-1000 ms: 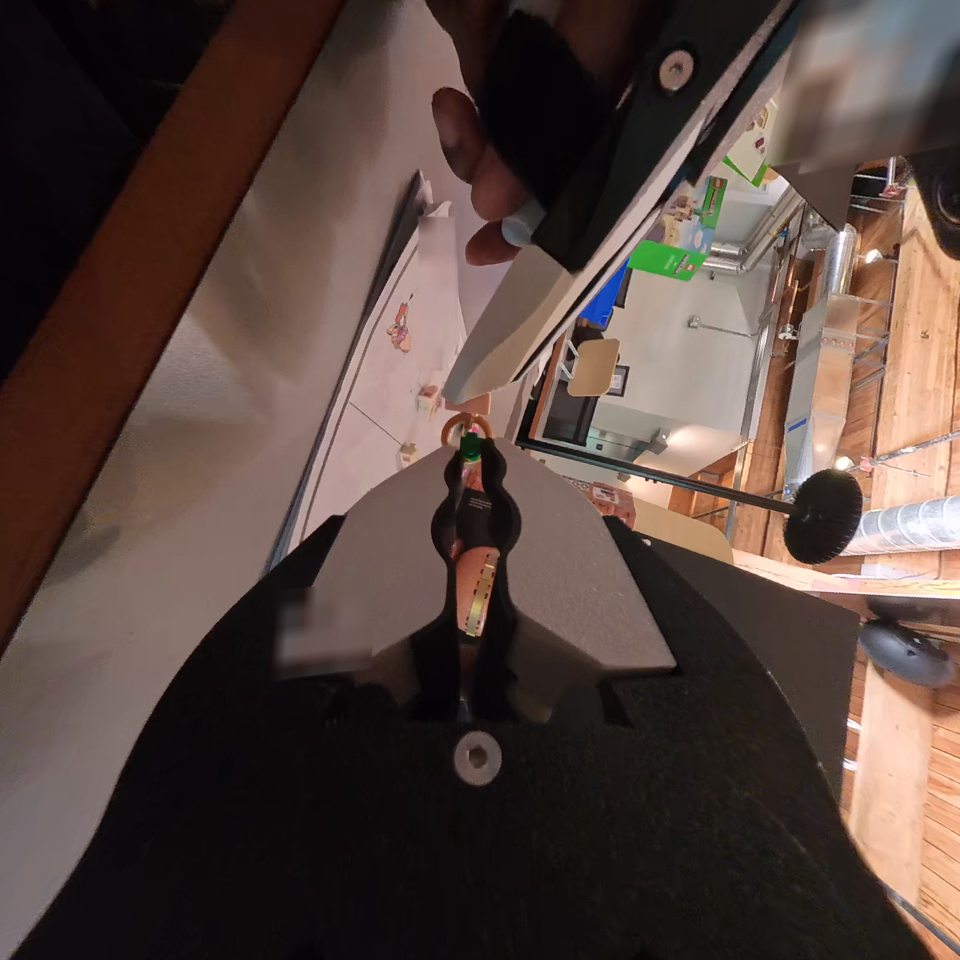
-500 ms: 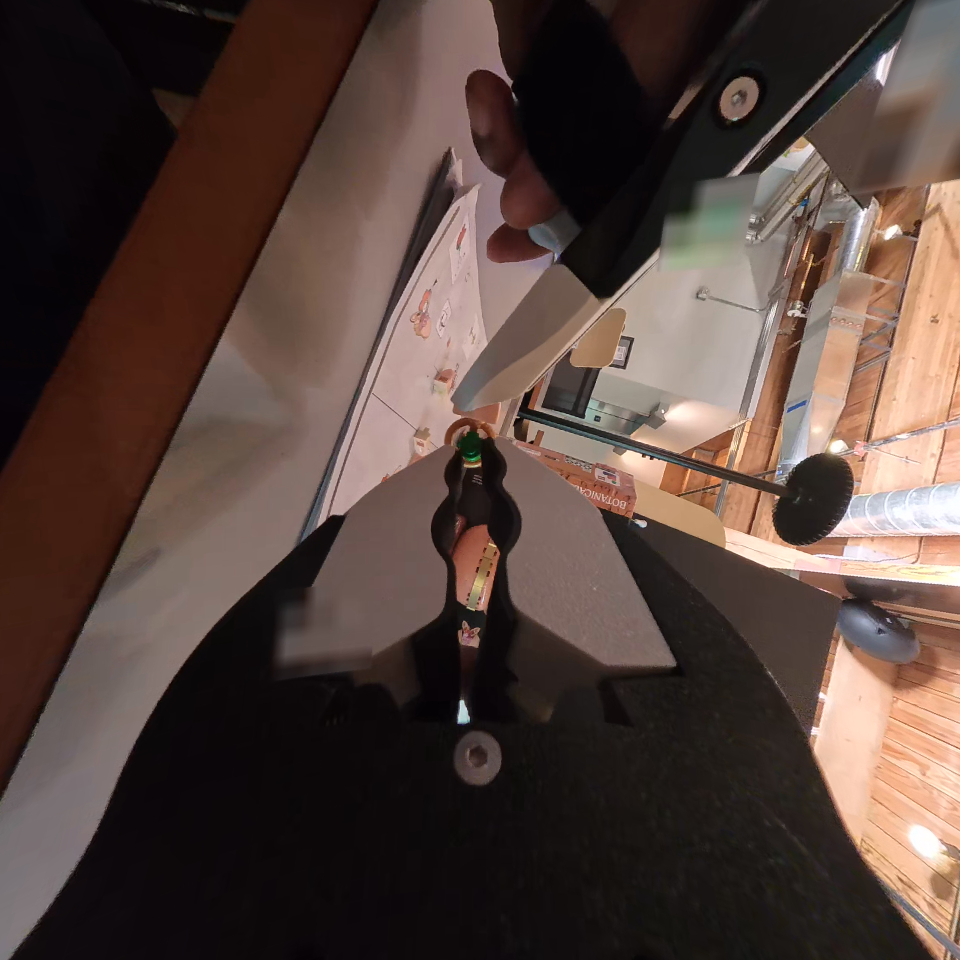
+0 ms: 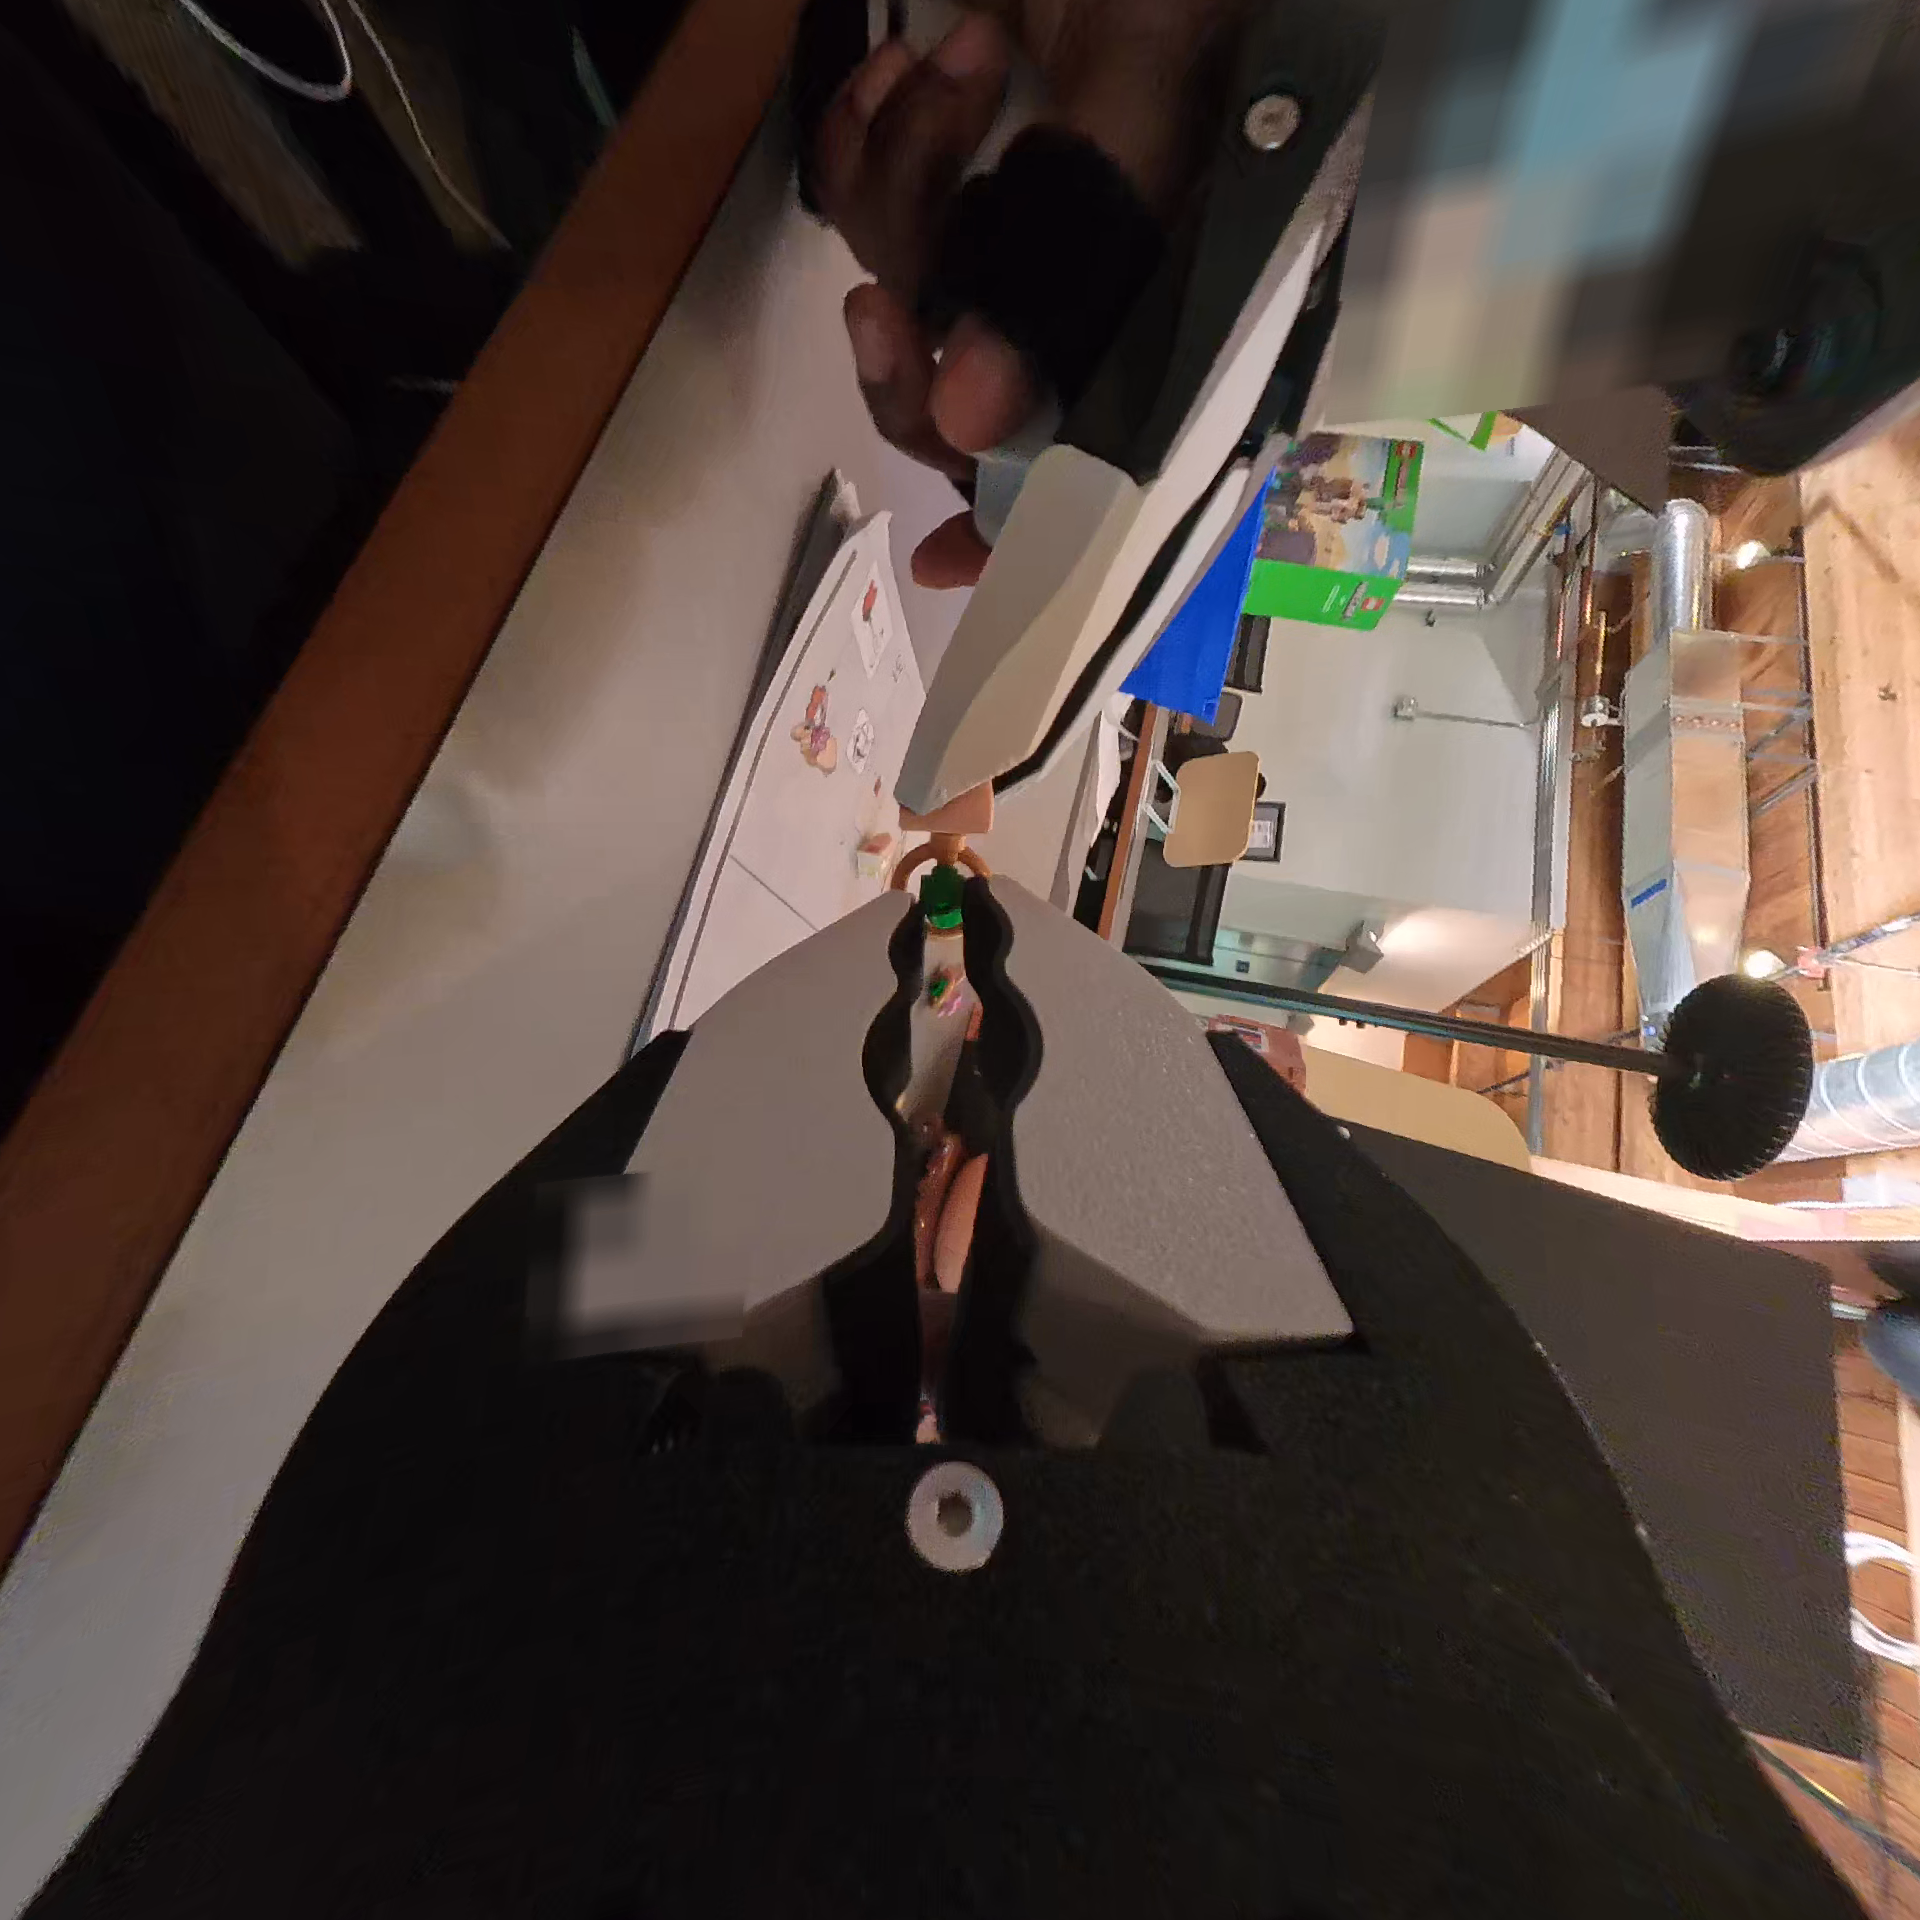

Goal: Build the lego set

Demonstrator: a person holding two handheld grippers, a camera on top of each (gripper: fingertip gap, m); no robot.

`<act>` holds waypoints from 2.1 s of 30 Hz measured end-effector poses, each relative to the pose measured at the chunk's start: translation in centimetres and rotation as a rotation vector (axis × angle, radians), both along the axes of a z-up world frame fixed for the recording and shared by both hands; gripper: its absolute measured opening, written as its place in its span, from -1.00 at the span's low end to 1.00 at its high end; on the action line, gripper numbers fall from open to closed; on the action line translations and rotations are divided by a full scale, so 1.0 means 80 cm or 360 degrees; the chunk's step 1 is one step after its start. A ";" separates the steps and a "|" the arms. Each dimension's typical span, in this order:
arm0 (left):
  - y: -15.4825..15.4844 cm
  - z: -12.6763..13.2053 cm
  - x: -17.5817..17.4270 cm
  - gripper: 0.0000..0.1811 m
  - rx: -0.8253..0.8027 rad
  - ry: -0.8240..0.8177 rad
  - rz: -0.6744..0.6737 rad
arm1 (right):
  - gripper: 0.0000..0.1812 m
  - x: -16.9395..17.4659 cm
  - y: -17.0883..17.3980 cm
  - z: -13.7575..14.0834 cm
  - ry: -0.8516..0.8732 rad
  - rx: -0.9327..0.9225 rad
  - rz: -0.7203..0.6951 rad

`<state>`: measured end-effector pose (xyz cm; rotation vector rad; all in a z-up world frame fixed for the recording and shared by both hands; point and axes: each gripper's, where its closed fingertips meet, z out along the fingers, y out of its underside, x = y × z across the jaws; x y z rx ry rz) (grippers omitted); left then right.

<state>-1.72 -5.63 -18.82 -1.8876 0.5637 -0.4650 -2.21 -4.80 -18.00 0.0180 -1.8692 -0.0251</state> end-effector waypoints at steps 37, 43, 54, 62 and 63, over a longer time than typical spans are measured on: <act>-0.039 0.038 0.031 -0.90 -0.0155 -0.0734 -0.0495 | -0.93 0.030 -0.040 0.034 -0.0601 -0.1372 0.0705; -0.036 0.029 0.032 -0.90 -0.0298 -0.0790 -0.0451 | -0.93 0.031 -0.038 0.025 -0.0666 -0.1361 0.0683; -0.023 0.022 0.027 -0.93 -0.0558 -0.1050 -0.0439 | -0.93 0.027 -0.026 0.020 -0.0795 -0.1500 0.0758; -0.010 0.009 0.018 -0.93 -0.0719 -0.1053 -0.0331 | -0.93 0.018 -0.011 0.004 -0.0831 -0.1454 0.0659; -0.008 0.006 0.017 -0.93 -0.0756 -0.1070 -0.0306 | -0.93 0.018 -0.009 0.002 -0.0834 -0.1452 0.0647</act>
